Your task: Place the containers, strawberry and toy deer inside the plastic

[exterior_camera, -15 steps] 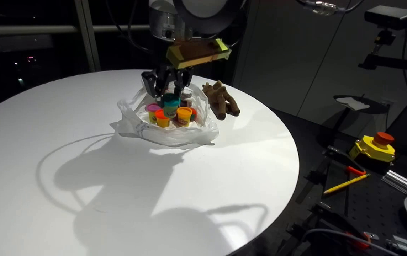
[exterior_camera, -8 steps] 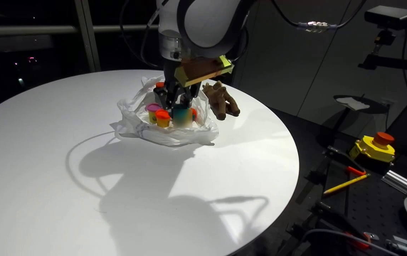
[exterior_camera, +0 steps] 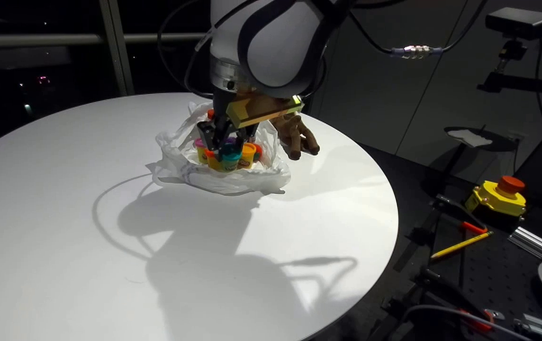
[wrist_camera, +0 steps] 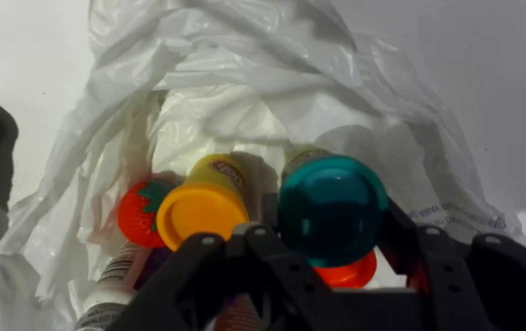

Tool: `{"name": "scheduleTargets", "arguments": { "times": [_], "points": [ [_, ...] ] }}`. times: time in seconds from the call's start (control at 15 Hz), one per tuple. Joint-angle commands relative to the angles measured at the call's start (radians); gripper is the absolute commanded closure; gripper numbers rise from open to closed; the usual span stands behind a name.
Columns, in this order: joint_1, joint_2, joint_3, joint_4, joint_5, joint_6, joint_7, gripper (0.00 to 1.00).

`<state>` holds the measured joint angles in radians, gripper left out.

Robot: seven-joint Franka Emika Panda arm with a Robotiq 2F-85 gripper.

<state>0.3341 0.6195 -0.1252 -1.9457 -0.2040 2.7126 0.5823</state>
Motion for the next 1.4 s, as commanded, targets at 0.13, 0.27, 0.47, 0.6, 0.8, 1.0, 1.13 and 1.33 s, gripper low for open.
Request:
{"name": "scheduleTargets", "arguments": {
  "times": [0.13,0.27,0.47,0.6,0.8,1.0,1.13,1.33],
  "points": [
    [0.018,0.046,-0.026,0.021,0.021,0.072,0.009,0.72],
    [0.020,0.057,-0.033,0.031,0.024,0.079,0.007,0.72],
    [0.016,0.059,-0.036,0.043,0.032,0.067,-0.004,0.22],
    [0.008,0.034,-0.032,0.032,0.040,0.045,-0.017,0.15],
    [0.009,-0.039,-0.055,-0.001,0.049,0.024,-0.004,0.00],
    [0.019,-0.128,-0.109,-0.051,0.017,0.006,0.017,0.00],
    [0.018,-0.190,-0.150,-0.098,-0.022,-0.011,0.030,0.00],
    [-0.015,-0.256,-0.194,-0.178,-0.081,-0.020,0.039,0.00]
  ]
}}
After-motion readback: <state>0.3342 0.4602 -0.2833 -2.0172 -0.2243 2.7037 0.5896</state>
